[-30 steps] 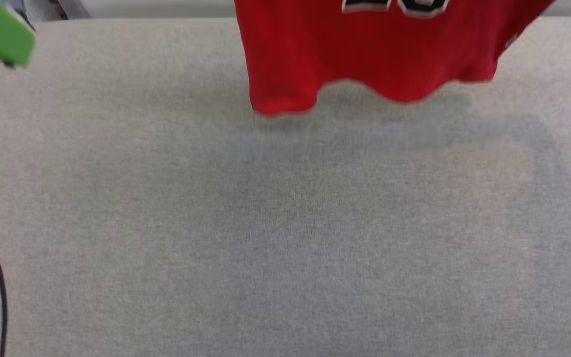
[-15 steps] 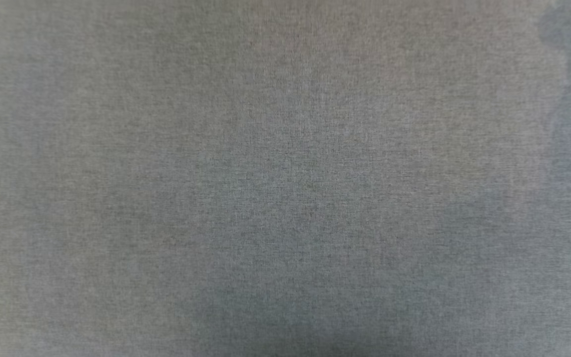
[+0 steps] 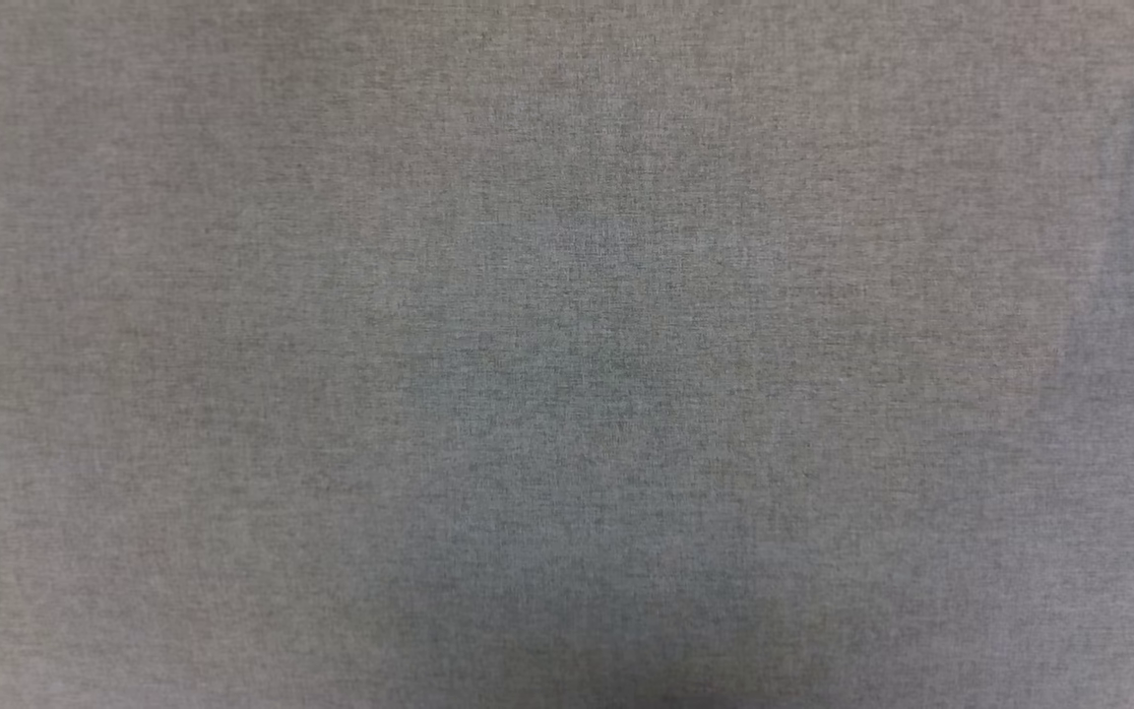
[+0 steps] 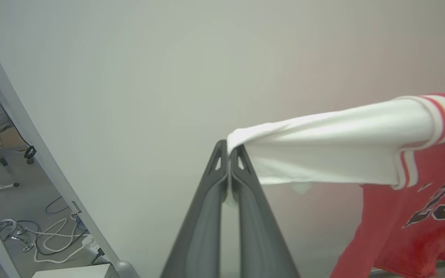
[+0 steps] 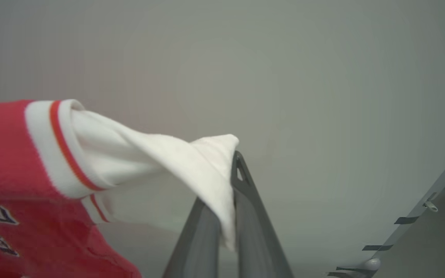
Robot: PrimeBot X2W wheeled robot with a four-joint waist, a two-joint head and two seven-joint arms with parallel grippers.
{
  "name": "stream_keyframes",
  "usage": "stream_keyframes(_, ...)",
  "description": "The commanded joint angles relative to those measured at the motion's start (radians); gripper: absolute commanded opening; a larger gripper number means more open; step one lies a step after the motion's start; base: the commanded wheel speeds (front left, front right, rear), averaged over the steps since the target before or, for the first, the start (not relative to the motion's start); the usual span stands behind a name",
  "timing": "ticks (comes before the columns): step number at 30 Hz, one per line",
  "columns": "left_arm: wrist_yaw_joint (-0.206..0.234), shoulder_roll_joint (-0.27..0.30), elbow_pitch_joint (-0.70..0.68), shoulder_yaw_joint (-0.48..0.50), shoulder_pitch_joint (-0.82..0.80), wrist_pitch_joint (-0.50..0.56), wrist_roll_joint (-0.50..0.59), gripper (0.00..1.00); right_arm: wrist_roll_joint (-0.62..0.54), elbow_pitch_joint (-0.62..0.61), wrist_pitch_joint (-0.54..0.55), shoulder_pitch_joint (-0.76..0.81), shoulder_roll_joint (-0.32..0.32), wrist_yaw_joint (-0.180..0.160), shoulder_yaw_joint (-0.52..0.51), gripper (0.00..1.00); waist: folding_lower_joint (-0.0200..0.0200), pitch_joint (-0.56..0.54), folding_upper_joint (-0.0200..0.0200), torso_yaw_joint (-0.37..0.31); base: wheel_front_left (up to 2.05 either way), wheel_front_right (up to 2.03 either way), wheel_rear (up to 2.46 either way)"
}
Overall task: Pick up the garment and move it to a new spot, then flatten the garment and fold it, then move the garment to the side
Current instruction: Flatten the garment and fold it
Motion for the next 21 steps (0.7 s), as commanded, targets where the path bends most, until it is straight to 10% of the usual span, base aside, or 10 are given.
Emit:
stream_keyframes(1, -0.003, -0.004, 0.036, -0.001, 0.1, -0.032, -0.026, 0.0, 0.02, 0.04, -0.009, 0.091, -0.016, -0.009, 0.026, 0.0, -0.0002, -0.042, 0.0, 0.008, 0.0, 0.0, 0.0)
stream_keyframes(21, -0.018, -0.004, 0.093, -0.109, 0.711, 0.055, -0.175, 0.0, 0.363, 0.007, 0.35, 0.704, -0.192, -0.009, 0.286, 0.0, -0.0002, -0.36, 0.0, 0.033, 0.0, 0.0, 0.0)
